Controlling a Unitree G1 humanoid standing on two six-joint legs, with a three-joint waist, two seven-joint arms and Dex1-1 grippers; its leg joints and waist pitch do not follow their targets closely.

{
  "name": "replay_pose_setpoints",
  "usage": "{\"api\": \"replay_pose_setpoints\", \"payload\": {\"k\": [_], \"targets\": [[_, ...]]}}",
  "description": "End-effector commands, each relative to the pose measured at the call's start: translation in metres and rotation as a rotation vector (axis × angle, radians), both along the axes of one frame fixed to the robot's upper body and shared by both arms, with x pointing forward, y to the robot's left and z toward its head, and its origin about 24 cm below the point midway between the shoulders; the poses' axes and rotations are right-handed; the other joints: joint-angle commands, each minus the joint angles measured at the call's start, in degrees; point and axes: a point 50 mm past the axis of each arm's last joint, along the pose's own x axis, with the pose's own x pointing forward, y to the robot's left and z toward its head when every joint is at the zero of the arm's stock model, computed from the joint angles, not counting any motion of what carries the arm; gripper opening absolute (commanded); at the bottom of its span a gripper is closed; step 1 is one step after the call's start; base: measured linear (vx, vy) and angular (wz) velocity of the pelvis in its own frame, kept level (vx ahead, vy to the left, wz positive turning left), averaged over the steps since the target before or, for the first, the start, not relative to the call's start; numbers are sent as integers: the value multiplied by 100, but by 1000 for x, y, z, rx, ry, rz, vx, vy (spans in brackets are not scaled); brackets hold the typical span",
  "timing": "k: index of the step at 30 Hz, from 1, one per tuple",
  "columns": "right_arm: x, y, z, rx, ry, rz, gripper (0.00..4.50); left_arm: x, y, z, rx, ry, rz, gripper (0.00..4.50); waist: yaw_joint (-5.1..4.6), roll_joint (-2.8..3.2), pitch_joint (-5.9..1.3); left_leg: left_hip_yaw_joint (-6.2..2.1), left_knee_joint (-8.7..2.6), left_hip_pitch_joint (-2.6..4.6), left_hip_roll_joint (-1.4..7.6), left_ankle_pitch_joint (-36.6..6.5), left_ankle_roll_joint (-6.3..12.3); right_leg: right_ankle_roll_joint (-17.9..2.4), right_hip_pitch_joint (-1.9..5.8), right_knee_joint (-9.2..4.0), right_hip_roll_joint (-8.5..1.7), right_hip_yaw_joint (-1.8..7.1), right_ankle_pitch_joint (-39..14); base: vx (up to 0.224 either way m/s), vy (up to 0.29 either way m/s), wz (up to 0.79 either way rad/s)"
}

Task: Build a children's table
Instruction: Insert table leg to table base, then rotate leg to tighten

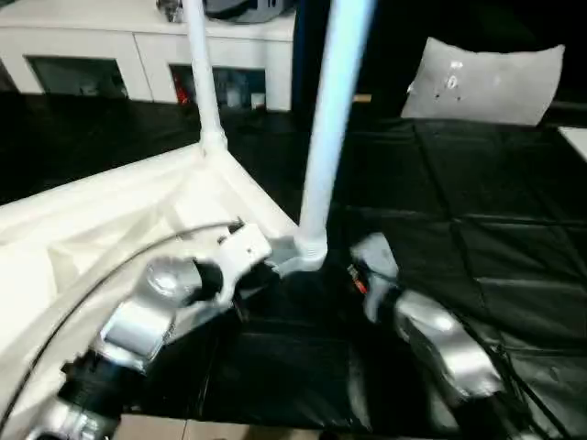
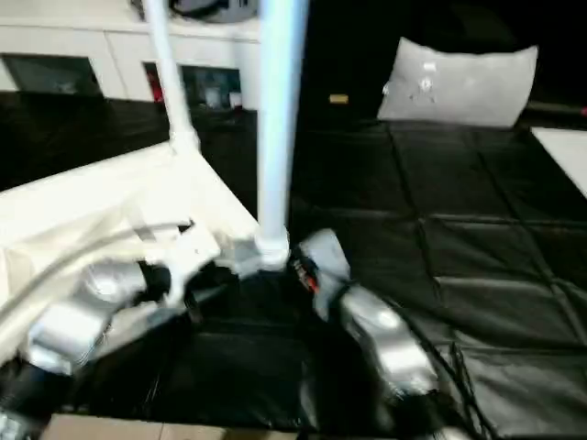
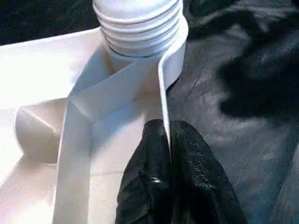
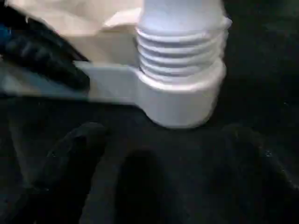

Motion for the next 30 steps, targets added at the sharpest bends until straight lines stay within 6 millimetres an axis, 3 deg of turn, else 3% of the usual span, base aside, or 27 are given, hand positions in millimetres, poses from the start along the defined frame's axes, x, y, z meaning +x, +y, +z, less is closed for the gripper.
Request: {"api": "replay_pose_setpoints", "payload": {"k": [1, 4, 7, 9, 14, 16, 18, 24, 25, 30], "targets": [[2, -3, 16, 19, -54, 38, 446, 2, -4, 7, 10, -36, -122, 0, 30, 35, -337, 21, -394, -134, 206, -78, 590, -996, 379, -349, -503, 322, -1170, 0, 0, 0], [0, -17, 27, 39, -63, 97, 446, 2, -4, 8, -14, 5, -236, 0, 83, 73, -353, 27, -382, -114, 251, 115, 693, -1185, 378, -275, -525, 319, -773, 0, 0, 0], [-2, -23, 32, 41, -60, 144, 446, 2, -3, 7, -4, 33, -309, 0, 127, 78, -347, 37, -382, -105, 251, 85, 706, -1227, 379, -288, -530, 315, -806, 0, 0, 0], [-4, -26, 39, 30, -63, 211, 446, 2, -1, 6, 17, 54, -381, 0, 146, 43, -344, 52, -387, -98, 260, 22, 676, -1236, 378, -286, -535, 320, -850, 0, 0, 0], [-1, -21, 43, -11, -77, 311, 446, 2, -2, 5, 37, 72, -487, 0, 172, 28, -343, 88, -401, -87, 270, -199, 533, -1114, 378, -317, -574, 322, -1293, 0, 0, 0], [-1, -19, 44, -9, -71, 337, 446, 2, -3, 5, 41, 69, -506, 0, 176, -7, -353, 90, -399, -93, 279, -144, 518, -1127, 388, -282, -578, 323, -1223, 0, 0, 0], [1, -16, 45, -2, -62, 366, 446, 1, -5, 6, 39, 69, -531, 0, 180, -2, -359, 95, -391, -96, 284, -62, 522, -1157, 385, -264, -580, 323, -1110, 0, 0, 0], [4, -12, 45, -8, -52, 402, 398, 1, -7, 7, 42, 65, -561, 0, 187, -9, -377, 105, -369, -113, 270, 73, 555, -1218, 400, -226, -582, 314, -920, 0, 0, 0], [5, -10, 45, -21, -45, 421, 373, 1, -7, 7, 44, 61, -567, 0, 191, -9, -375, 106, -367, -114, 268, 73, 561, -1215, 398, -229, -579, 313, -925, 0, 0, 0], [9, -10, 43, -49, -43, 435, 346, 2, -5, 4, 56, 55, -564, 0, 202, -19, -371, 115, -360, -109, 266, 20, 530, -1157, 392, -244, -578, 314, -1098, 0, 0, 0]]}}
